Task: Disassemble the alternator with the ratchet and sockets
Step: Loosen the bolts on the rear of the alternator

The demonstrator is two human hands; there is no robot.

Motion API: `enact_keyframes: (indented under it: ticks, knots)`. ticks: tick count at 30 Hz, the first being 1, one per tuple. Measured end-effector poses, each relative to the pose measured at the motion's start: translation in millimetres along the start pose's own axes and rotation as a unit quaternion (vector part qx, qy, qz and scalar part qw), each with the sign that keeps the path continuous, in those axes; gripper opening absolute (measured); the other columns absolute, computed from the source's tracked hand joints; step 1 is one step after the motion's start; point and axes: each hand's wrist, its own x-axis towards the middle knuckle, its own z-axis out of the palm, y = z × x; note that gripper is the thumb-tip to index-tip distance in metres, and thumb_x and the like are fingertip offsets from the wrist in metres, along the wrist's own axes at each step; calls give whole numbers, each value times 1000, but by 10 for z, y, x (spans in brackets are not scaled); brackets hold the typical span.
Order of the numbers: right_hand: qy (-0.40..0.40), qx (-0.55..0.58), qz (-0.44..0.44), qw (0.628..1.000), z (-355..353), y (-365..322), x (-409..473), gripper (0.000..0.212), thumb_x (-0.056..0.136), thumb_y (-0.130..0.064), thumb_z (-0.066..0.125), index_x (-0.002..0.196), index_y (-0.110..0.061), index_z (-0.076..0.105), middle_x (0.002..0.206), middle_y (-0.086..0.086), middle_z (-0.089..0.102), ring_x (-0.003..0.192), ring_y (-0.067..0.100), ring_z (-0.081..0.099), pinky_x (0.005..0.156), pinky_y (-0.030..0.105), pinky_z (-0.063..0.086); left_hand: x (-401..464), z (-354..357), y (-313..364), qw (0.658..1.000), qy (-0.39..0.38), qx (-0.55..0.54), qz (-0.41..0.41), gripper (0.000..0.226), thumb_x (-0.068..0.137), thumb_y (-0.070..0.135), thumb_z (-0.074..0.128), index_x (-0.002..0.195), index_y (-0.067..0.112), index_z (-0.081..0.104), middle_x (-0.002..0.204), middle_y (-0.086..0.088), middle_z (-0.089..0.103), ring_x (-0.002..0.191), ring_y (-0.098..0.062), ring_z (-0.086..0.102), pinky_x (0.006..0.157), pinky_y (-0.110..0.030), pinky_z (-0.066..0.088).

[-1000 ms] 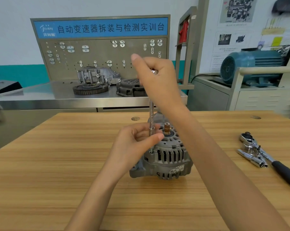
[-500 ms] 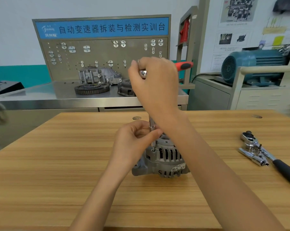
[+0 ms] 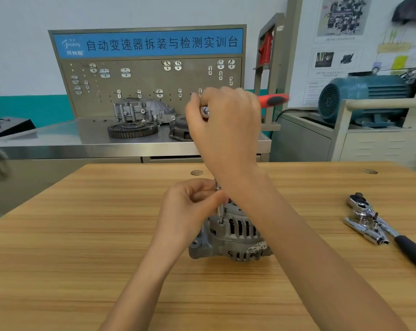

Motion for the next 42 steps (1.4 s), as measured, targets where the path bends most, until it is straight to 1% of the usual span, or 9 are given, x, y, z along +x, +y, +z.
enact_keyframes:
  ticks: [4, 9, 14, 20, 25, 31, 33, 37, 42]
  knots:
    - [-21, 84, 57, 995, -11, 6, 42, 44, 92, -18, 50, 51, -17, 34, 49, -4, 33, 55, 17, 34, 70, 30, 33, 9, 7, -15, 1000, 2, 12, 0, 13, 71, 27, 72, 80, 18, 72, 61, 1, 67, 64, -8, 62, 73, -34, 58]
    - [-88, 355, 132, 921, -83, 97, 89, 48, 92, -5, 51, 47, 1, 37, 48, 10, 28, 50, 15, 29, 56, 27, 29, -19, 19, -4, 999, -48, 8, 8, 15, 85, 20, 68, 92, 34, 70, 89, -14, 74, 93, -30, 68, 86, -37, 55]
    - [-125, 454, 163, 867, -107, 100, 125, 47, 92, -3, 48, 46, 2, 42, 52, 17, 35, 57, 22, 38, 63, 22, 40, -11, 11, -3, 999, -32, 13, 5, 10, 82, 20, 72, 88, 28, 72, 78, 6, 75, 83, -4, 71, 74, -16, 53]
    - [28, -60, 2, 998, -23, 1, -22, 32, 93, -24, 46, 62, -18, 42, 58, -2, 40, 62, 18, 39, 72, 32, 32, -27, 44, -38, 999, -2, 18, 31, 6, 77, 16, 68, 78, 21, 71, 52, 9, 64, 55, 4, 57, 59, -13, 48]
    - [-15, 166, 46, 985, -3, 58, 41, 42, 91, -14, 53, 51, -13, 39, 47, -6, 31, 53, 15, 35, 66, 27, 32, -23, 3, -23, 999, -16, 22, 27, 13, 83, 16, 69, 85, 28, 71, 75, -3, 73, 67, -4, 64, 64, -13, 49]
    - [-88, 432, 153, 884, -69, 123, 97, 46, 94, -4, 48, 49, -7, 46, 49, 9, 39, 58, 16, 43, 64, 11, 39, -27, -17, 11, 996, -58, 57, 31, 14, 89, 19, 64, 92, 32, 68, 85, 8, 76, 86, -2, 69, 77, -18, 54]
    - [-68, 391, 130, 909, -67, 110, 79, 45, 94, -4, 49, 49, -5, 43, 47, 11, 35, 53, 14, 37, 61, 17, 36, -29, -7, 11, 998, -48, 46, 20, 12, 87, 19, 66, 91, 29, 70, 83, 10, 75, 86, 0, 69, 80, -22, 54]
    - [-14, -58, 16, 998, -44, 11, -3, 31, 95, -22, 45, 66, -16, 50, 62, -2, 44, 67, 18, 41, 77, 32, 30, -15, -6, -11, 998, -31, 46, 18, 12, 82, 22, 67, 85, 13, 74, 77, -11, 74, 81, -17, 70, 84, -43, 56]
    - [-55, 59, 54, 995, -44, 10, 61, 37, 96, -21, 48, 60, -15, 42, 56, -6, 37, 63, 16, 39, 78, 31, 34, -6, -22, -2, 998, -28, 54, 23, 9, 81, 21, 67, 85, 20, 75, 71, -7, 72, 69, -7, 64, 71, -25, 55]
